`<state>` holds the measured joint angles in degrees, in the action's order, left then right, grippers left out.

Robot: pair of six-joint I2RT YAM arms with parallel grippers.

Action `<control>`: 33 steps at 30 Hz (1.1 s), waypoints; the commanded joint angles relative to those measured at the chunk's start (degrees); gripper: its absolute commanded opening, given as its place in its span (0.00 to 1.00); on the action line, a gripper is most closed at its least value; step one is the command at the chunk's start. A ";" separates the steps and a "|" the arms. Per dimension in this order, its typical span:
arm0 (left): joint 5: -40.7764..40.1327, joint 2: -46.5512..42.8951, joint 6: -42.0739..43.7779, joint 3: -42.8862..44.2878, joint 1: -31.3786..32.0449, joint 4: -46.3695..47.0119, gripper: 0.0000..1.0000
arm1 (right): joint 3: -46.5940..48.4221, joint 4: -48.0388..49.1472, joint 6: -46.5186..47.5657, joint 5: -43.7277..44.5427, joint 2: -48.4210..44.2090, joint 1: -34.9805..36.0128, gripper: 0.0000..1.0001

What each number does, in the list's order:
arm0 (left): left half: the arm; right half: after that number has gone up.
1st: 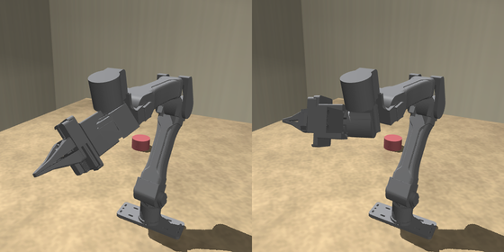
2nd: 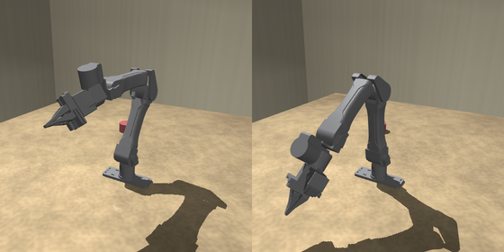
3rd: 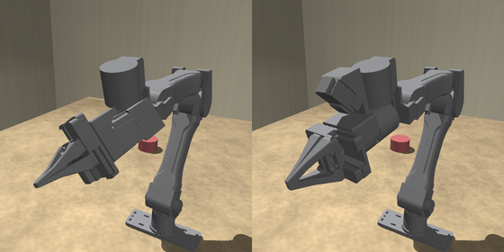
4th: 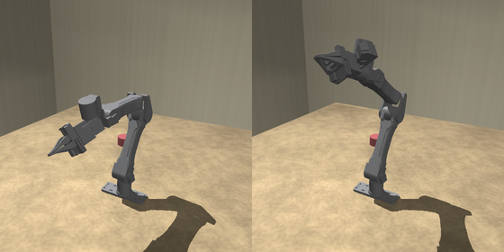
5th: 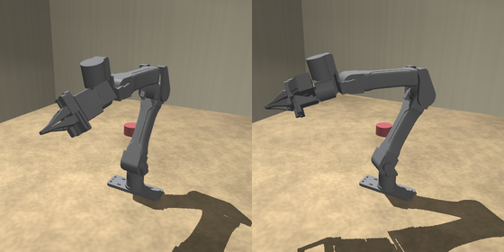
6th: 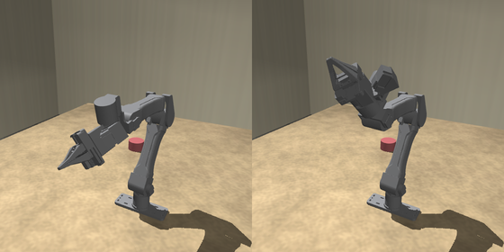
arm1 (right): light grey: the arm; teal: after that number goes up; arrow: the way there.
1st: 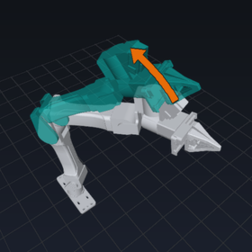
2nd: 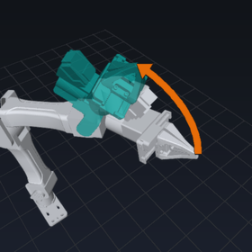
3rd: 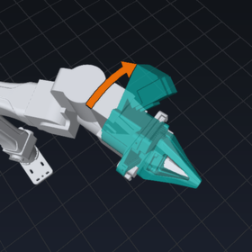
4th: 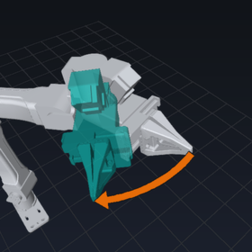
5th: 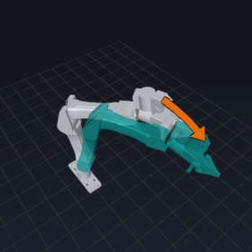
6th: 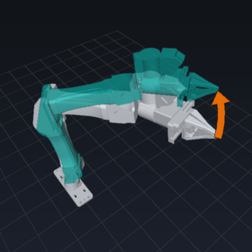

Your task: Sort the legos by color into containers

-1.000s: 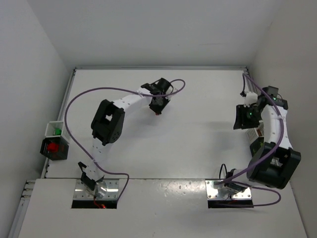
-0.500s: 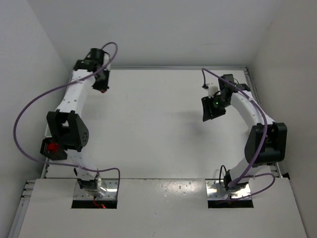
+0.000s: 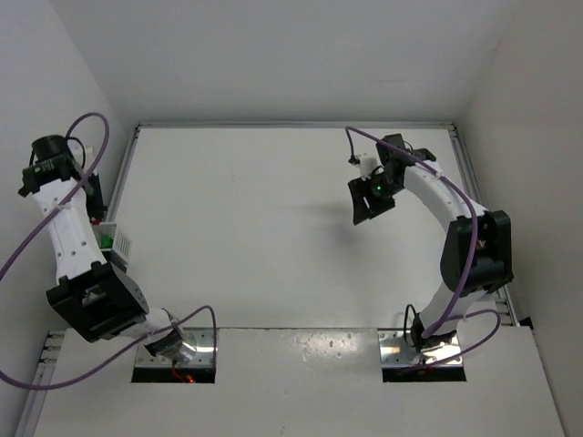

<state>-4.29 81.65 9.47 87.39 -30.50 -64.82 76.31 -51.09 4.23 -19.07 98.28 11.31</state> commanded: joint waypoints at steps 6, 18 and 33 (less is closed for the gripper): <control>4.56 -5.53 8.28 -6.97 -11.41 -1.89 0.00 | 1.56 0.47 -0.80 0.09 -0.81 1.52 0.54; 4.56 -7.29 11.18 -17.43 -15.03 2.41 0.00 | 1.03 0.47 -0.80 1.14 -0.81 2.05 0.54; 3.42 -4.13 11.18 -17.17 -15.03 6.72 0.00 | 0.50 0.47 -0.80 1.66 -0.81 2.05 0.54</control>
<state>-0.84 77.58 20.32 69.14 -44.75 -60.07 76.31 -51.07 4.21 -18.00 98.28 12.95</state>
